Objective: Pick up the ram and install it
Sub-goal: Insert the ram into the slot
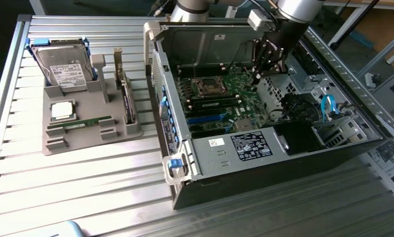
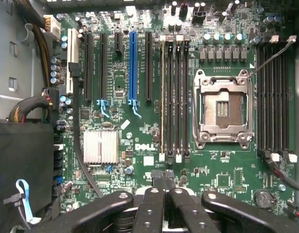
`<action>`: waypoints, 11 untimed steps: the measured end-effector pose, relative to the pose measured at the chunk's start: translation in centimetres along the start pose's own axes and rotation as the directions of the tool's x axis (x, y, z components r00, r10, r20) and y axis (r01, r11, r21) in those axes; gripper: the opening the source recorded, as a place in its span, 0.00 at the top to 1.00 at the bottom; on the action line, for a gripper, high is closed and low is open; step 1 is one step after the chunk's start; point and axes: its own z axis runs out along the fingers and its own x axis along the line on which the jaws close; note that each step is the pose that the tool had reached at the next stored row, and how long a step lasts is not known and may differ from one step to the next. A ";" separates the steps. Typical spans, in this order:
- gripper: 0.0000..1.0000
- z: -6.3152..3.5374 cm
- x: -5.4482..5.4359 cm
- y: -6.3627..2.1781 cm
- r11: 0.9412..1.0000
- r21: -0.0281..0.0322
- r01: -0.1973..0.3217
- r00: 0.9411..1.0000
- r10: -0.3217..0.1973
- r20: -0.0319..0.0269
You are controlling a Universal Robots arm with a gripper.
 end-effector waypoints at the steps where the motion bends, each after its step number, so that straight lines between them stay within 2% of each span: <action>1: 0.89 -0.09 0.0 -0.07 1.000 0.000 0.000 1.000 0.000 0.000; 11: 0.89 -1.09 0.1 -0.59 1.000 -0.004 0.000 1.000 0.000 -0.002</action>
